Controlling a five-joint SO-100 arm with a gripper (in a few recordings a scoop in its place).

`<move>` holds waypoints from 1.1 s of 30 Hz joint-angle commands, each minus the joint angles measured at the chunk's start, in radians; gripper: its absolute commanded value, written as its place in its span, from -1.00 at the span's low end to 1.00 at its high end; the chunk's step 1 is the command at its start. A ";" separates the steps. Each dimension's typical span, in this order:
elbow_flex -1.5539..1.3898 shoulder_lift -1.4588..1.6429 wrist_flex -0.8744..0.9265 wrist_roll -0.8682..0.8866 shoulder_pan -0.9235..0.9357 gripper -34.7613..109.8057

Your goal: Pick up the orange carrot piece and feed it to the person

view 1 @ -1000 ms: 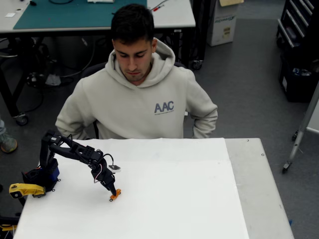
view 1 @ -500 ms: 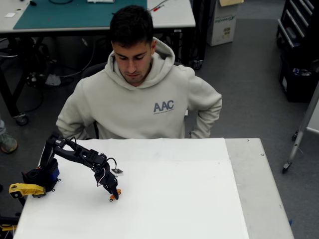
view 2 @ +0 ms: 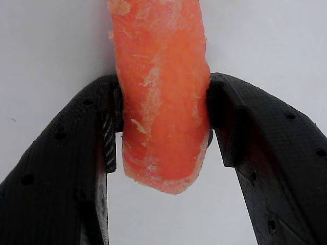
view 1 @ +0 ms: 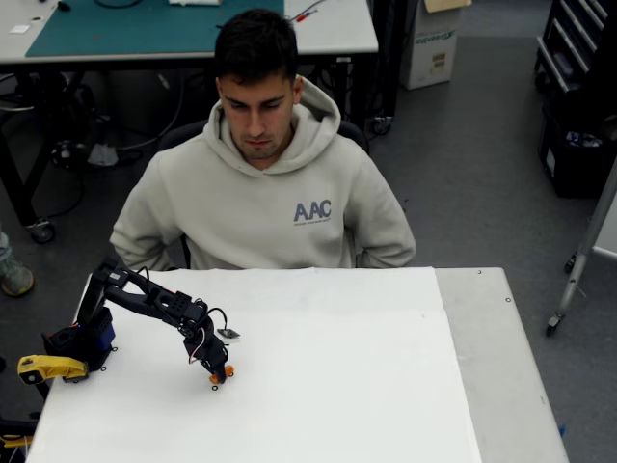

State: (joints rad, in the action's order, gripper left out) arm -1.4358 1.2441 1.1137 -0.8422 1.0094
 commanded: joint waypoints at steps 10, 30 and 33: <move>0.020 -0.015 0.014 -0.002 0.055 -0.55; 0.497 -0.014 0.025 0.002 0.164 -0.55; 0.609 -0.014 0.025 0.002 0.120 -0.55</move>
State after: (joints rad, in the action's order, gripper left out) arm -1.0048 1.1842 1.1305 -0.8406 1.1443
